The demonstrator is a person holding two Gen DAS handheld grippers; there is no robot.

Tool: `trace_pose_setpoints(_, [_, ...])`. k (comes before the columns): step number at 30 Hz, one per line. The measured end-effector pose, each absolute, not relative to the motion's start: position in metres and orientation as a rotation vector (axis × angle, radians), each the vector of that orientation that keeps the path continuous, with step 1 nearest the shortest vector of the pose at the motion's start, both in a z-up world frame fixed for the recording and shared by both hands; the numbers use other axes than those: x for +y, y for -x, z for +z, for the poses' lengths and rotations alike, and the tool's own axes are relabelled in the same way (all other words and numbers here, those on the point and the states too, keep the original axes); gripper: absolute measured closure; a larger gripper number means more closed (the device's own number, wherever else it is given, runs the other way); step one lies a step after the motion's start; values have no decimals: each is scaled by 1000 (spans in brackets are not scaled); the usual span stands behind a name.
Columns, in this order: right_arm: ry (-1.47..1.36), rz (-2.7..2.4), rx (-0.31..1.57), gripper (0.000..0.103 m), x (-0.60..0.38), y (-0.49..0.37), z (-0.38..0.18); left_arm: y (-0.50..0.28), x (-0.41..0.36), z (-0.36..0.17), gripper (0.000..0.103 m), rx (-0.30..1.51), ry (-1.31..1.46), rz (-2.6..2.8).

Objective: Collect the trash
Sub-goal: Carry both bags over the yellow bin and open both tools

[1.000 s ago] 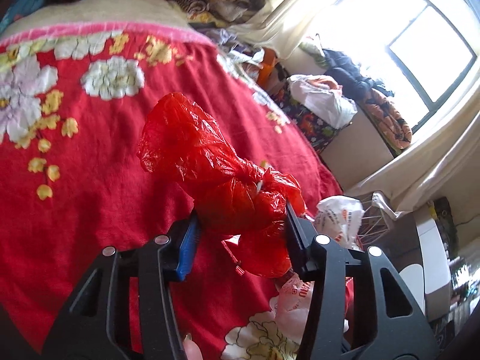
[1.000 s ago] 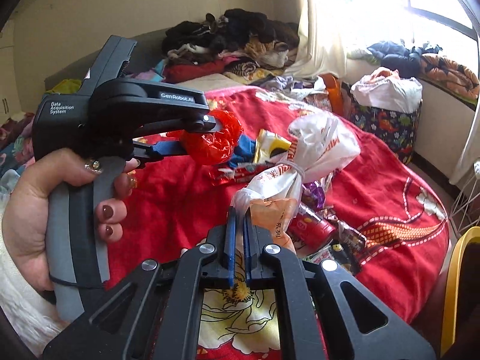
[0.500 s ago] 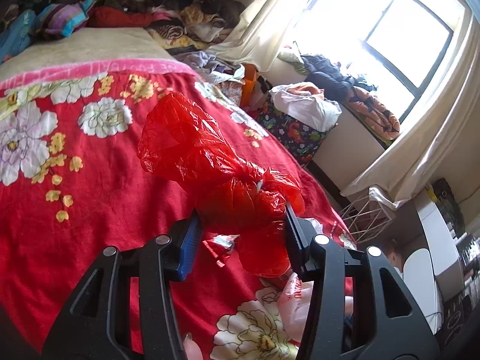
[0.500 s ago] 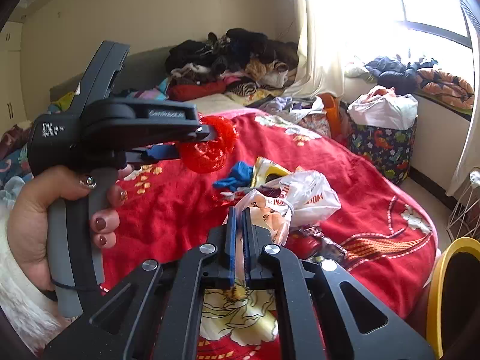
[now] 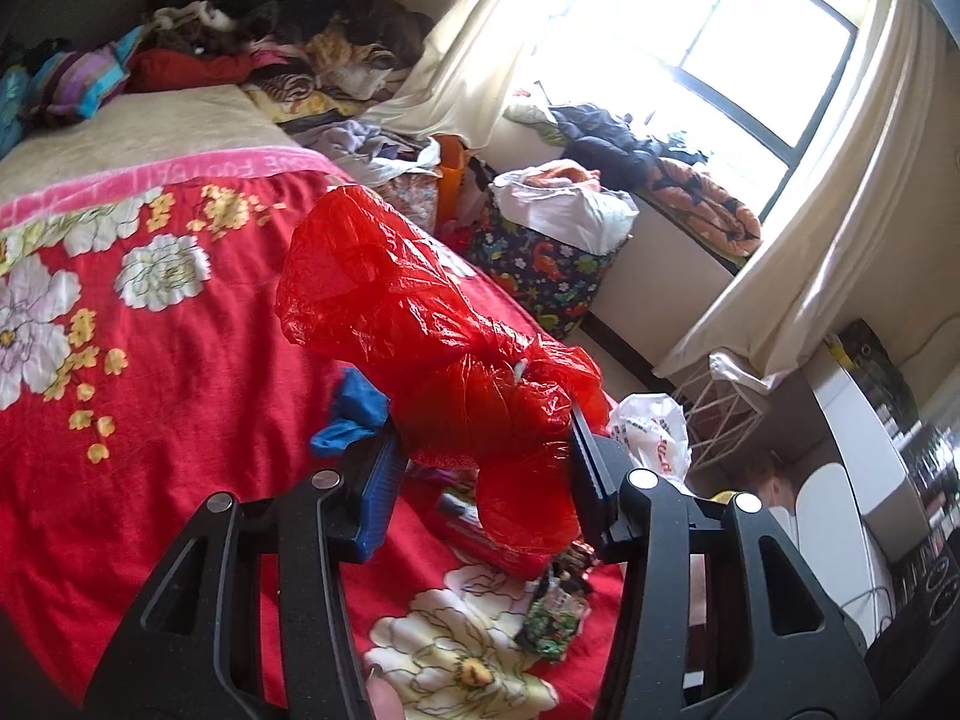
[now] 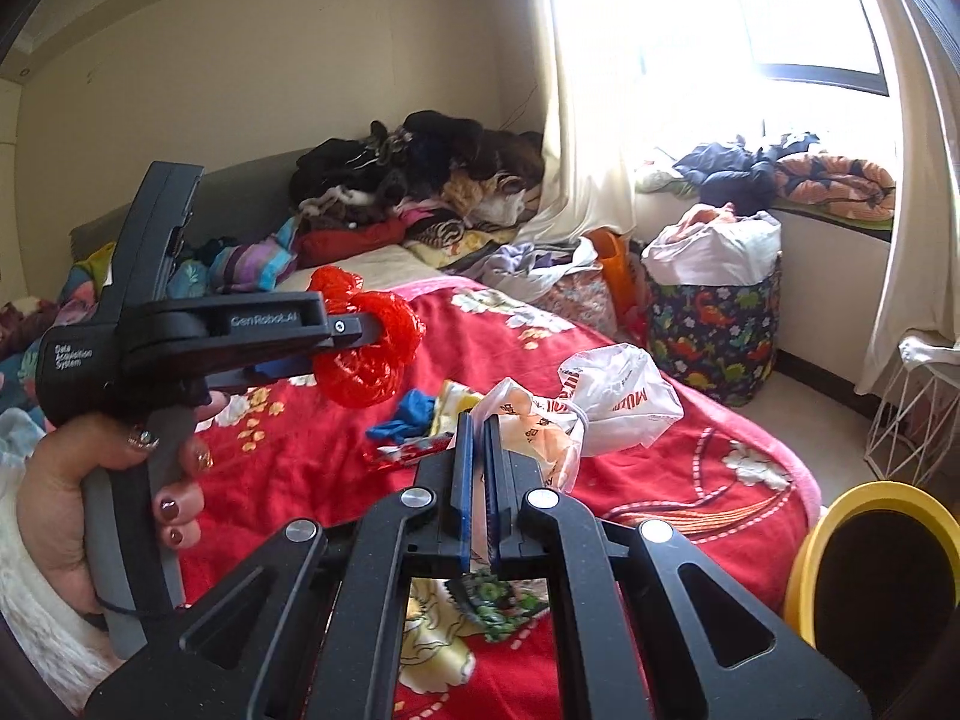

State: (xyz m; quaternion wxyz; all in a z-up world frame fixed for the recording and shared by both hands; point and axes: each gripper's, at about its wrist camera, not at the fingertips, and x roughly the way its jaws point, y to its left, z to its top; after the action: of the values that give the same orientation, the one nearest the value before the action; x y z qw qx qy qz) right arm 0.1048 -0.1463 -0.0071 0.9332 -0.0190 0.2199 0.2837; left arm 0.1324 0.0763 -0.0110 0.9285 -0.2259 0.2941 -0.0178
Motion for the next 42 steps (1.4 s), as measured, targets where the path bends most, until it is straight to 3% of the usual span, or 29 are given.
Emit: trace_pose_setpoints(42, [-153, 267, 425, 100, -294, -94, -8, -125, -83, -10, 63, 660, 241, -361])
